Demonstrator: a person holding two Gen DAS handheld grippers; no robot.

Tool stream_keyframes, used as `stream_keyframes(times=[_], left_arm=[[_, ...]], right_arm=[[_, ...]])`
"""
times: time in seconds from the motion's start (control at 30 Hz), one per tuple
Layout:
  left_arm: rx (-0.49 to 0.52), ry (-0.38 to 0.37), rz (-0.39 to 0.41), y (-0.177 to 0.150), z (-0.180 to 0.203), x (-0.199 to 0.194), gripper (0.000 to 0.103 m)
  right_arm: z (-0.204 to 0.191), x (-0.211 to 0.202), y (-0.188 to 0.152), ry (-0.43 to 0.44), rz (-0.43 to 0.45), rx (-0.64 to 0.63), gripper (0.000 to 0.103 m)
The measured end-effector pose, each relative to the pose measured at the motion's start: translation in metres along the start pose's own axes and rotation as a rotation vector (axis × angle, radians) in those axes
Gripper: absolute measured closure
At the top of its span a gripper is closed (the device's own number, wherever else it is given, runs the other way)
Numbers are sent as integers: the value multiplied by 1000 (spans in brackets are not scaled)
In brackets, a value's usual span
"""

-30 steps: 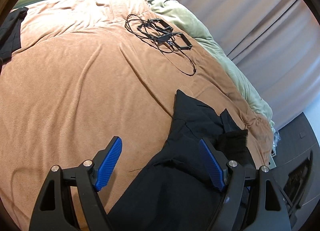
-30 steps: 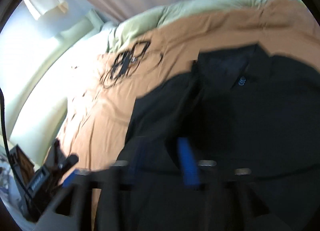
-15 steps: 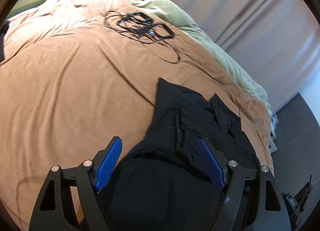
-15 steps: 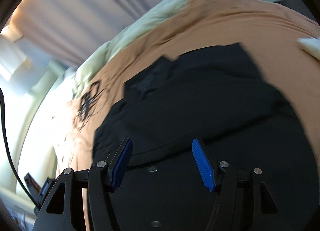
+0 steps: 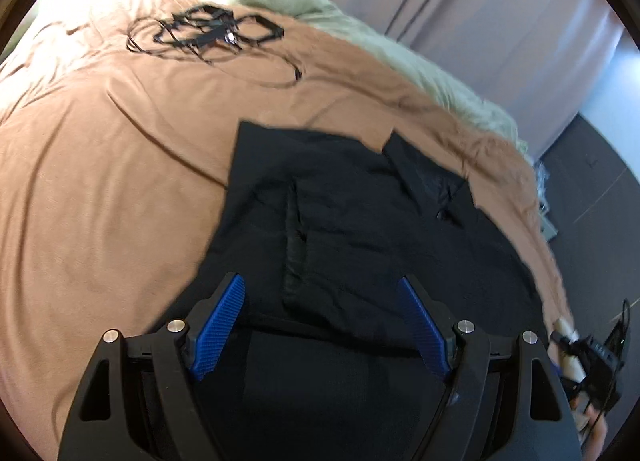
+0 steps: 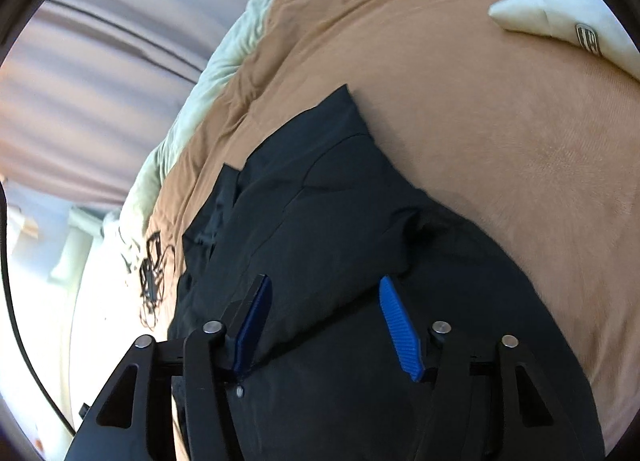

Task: Fold large clothes
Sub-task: 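Raise both tools away from the shirt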

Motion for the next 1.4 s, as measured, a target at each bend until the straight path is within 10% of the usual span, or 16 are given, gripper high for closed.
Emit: stream_keyframes(times=[0.13,0.4,0.67,1.13,1.4], left_arm=[[55,98,-56,-20,-15,20,46],[95,149,7,-2,-19,-9,46],[66,77,-11,-7,-3,-62,46],[155,-18,31,-16,6,-188,0],[217,-33,128,-19,5,-254,0]], right_arm=[[11,16,-3,-39,-15,41,65],[6,9,-10,-29,-41,25,65],[-1,-39,-6,21,-8,-49,31],[11,-166,-18,0,110,-267,19],[14,-229,-19,-25,177,-449,19]])
Point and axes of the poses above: each gripper's, at about its wrist camera, not at the fingertips, and x roughly the way its jaws point, z to its right, y to its top, the point moved 8 cm from there along x, roughly the way its jaws point, and after that the axes turned 15 degrees about z, right-handed, at the moved point
